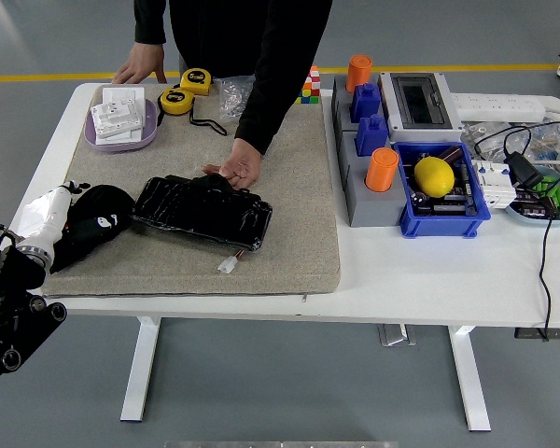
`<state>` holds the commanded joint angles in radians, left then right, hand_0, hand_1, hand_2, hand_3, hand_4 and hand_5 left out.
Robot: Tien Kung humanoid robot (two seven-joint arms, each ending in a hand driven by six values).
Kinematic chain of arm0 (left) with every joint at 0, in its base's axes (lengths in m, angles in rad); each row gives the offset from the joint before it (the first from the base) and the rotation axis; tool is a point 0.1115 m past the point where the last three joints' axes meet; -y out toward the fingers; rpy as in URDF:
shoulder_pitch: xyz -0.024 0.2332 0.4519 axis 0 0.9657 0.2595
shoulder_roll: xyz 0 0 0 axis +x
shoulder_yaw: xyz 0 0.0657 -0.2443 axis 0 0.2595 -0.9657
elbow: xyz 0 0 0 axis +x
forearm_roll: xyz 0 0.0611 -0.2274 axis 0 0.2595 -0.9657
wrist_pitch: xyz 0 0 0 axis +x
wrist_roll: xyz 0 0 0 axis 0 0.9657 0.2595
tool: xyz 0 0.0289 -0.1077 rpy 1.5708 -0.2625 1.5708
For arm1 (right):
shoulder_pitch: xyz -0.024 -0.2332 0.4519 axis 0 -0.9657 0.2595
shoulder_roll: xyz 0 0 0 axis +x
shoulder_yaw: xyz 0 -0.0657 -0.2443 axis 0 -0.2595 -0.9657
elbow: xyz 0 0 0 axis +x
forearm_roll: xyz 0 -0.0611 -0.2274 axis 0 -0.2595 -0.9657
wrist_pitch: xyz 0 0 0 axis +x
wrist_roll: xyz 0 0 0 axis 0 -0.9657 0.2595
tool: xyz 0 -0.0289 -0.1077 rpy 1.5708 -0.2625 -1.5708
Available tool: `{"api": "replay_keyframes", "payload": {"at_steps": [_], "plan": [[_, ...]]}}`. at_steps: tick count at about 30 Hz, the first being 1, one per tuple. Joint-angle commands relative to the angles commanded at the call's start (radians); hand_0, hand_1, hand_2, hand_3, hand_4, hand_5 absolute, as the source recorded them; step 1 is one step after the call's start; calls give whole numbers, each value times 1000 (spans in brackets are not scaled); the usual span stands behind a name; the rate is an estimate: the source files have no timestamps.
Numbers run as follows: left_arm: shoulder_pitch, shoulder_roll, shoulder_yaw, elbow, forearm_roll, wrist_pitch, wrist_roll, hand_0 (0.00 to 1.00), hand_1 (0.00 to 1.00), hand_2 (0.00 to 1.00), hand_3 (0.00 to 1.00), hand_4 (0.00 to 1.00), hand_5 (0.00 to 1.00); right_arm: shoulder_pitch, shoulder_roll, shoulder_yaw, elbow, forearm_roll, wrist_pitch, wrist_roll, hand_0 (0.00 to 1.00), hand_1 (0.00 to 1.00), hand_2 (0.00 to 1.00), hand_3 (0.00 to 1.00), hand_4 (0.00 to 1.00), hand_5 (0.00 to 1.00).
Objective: Pick the rag up,wipe the panel,place it on the desk
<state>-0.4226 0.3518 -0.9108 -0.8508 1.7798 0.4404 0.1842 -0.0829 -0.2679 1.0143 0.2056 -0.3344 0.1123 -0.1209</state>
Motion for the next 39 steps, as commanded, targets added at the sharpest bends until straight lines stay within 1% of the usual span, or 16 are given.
{"api": "replay_keyframes", "payload": {"at_steps": [1,6,7,12,18,25,29,34,39], "plan": [[0,1,-1,0,3,-1,3,610,836,874,832,998,807,0,0,1,0,-1,0,0,742,664,696,615,998,554],[-3,6,-9,0,2,-9,2,610,836,874,832,998,807,1,1,10,0,-19,0,-3,742,664,696,615,998,554],[-3,7,-11,-1,3,-11,3,622,842,881,834,998,842,1,1,11,-1,-20,0,-3,742,664,696,614,998,552],[-3,19,-16,-12,-7,-19,-1,622,842,881,834,998,842,2,1,16,0,-23,1,-4,742,664,696,614,998,552],[2,24,-28,-39,-29,-19,-9,617,842,880,837,998,851,2,1,18,0,-25,0,-4,742,664,697,613,998,551],[18,30,-50,-115,-39,-8,-11,605,820,867,836,998,867,1,2,19,-1,-24,0,-4,743,663,697,612,998,547],[28,36,-73,-174,-53,-4,-9,605,820,867,836,998,867,1,2,21,0,-25,-1,-4,743,663,697,612,998,547],[40,49,-106,-256,-91,9,-18,593,810,854,822,998,868,-2,2,23,-1,-27,-1,-5,743,663,697,611,998,545],[53,62,-124,-312,-117,11,-18,589,798,831,811,998,882,-4,2,21,0,-29,-1,-6,742,663,697,610,998,544]]}}
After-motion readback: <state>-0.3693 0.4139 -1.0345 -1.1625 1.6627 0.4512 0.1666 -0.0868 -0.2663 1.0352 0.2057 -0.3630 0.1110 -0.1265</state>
